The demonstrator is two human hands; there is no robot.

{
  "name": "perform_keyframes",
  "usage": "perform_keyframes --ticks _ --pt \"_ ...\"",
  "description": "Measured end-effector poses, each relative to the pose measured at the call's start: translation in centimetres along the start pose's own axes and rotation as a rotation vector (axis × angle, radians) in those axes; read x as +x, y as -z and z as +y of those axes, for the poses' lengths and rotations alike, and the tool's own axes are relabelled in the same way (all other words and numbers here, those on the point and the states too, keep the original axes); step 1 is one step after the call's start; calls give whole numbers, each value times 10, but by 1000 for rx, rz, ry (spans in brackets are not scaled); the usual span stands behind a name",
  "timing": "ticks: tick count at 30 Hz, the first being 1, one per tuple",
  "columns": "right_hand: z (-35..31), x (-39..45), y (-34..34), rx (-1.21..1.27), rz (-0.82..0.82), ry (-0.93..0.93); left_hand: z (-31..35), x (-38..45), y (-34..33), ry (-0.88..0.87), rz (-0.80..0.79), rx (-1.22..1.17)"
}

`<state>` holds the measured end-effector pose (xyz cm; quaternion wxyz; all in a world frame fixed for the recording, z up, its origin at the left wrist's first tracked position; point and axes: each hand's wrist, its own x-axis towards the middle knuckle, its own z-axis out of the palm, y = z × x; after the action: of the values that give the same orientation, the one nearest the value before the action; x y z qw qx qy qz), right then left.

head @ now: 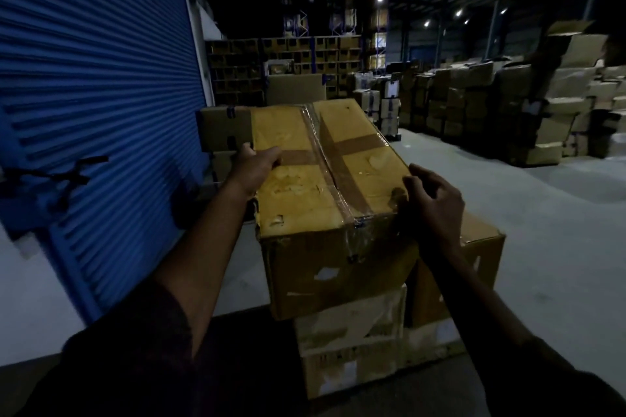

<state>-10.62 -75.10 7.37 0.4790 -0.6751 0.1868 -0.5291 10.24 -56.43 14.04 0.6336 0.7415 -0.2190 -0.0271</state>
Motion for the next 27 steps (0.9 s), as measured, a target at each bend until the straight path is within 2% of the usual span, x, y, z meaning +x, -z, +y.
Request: perform_keyframes --ticks 3,6,9,13,16,20,24,27 --pt "24 21 1 -30 -23 -27 -8 11 -20 43 -28 86" --pt "44 31 -7 -73 -89 -11 -18 10 -31 134 -117 63" --pt "55 41 -15 -90 -97 -15 -27 8 -32 241 -147 -55" --pt "54 45 -22 -127 -91 40 -30 1 -29 248 -88 -266" --pt "49 41 -24 -231 -34 209 -36 -8 -29 153 -46 -307" --pt "40 32 -29 -401 -19 425 -43 -23 -28 -118 29 -231" --pt "19 9 -39 -399 -66 593 -48 -51 -28 -353 53 -72" --pt "3 -21 -52 -301 -149 610 -65 -70 -24 -416 73 24"
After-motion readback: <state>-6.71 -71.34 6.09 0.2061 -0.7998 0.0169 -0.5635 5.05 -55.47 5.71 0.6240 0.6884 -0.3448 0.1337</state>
